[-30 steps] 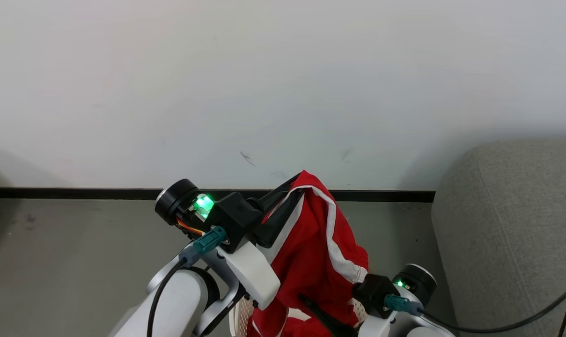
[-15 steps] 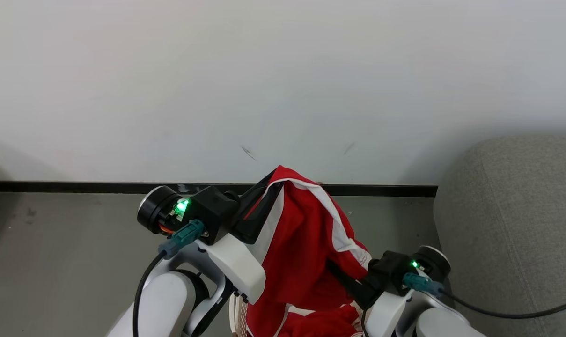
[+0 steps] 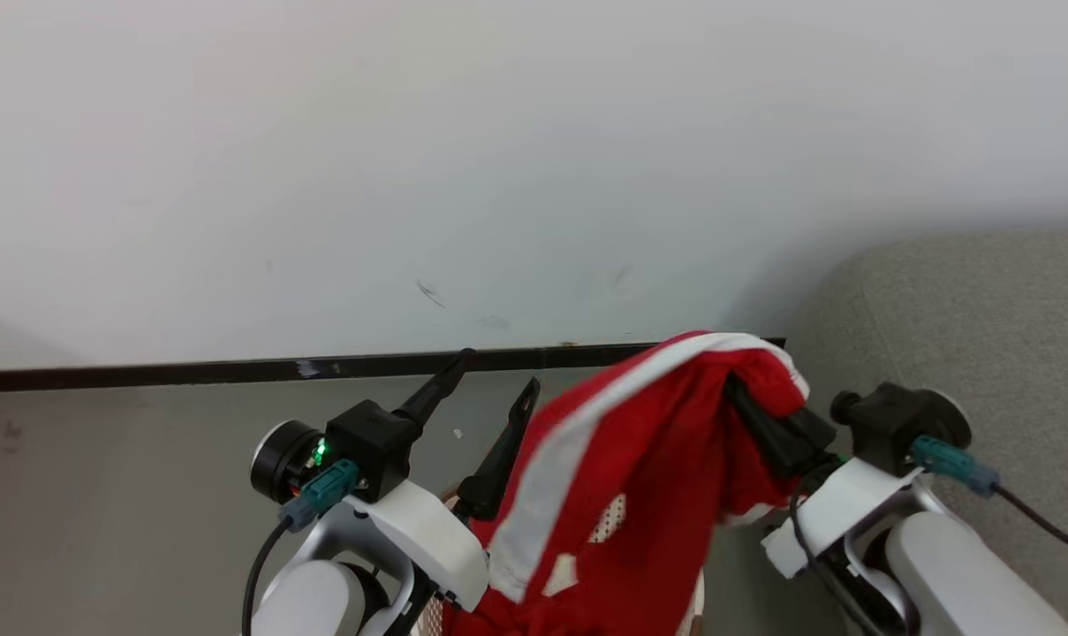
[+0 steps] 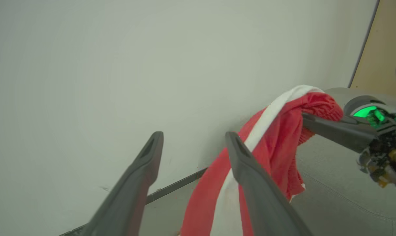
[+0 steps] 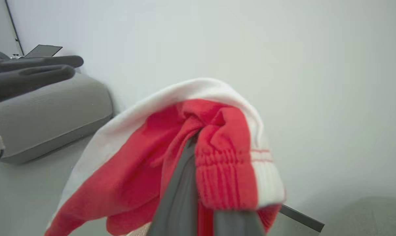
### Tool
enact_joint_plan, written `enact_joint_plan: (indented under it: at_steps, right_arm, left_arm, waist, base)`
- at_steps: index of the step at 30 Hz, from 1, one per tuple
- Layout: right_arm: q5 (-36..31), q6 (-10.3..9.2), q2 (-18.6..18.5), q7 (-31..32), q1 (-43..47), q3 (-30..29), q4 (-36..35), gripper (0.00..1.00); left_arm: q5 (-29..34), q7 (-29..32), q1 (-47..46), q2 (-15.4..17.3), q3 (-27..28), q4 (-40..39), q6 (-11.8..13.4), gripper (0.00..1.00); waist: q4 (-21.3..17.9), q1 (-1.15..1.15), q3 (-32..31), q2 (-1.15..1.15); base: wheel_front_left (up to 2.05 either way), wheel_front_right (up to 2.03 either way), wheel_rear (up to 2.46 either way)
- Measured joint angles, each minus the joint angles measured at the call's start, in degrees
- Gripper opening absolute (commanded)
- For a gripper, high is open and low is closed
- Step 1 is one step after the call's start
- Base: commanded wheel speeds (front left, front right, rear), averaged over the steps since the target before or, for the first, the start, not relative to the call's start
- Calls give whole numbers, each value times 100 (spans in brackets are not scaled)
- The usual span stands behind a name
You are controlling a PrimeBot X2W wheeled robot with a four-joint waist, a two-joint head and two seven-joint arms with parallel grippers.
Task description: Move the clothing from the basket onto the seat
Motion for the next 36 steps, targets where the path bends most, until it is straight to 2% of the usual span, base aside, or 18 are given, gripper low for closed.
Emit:
enact_joint_plan:
  at_steps: [11,19,36]
  right_arm:
    - [-379,0,-321,0,133,-1162,-715,0]
    - [-538,0,-402,0,737,-1987,-913,0]
    - [-820,0,-327,0,1706,-2558,-1416,0]
  left_arm:
    - [-77,-278,274,-68,-207,179,-19,100]
    - [-79,-423,377,-87,-557,282,-236,100]
    - [-178,-628,486,-148,-1144,523,-396,100]
  waist:
    - [-305,0,-12,0]
    - [-547,0,-49,0]
    - [-1185,0,-108,0]
  base:
    - [0,0,0]
    - [0,0,0]
    - [0,0,0]
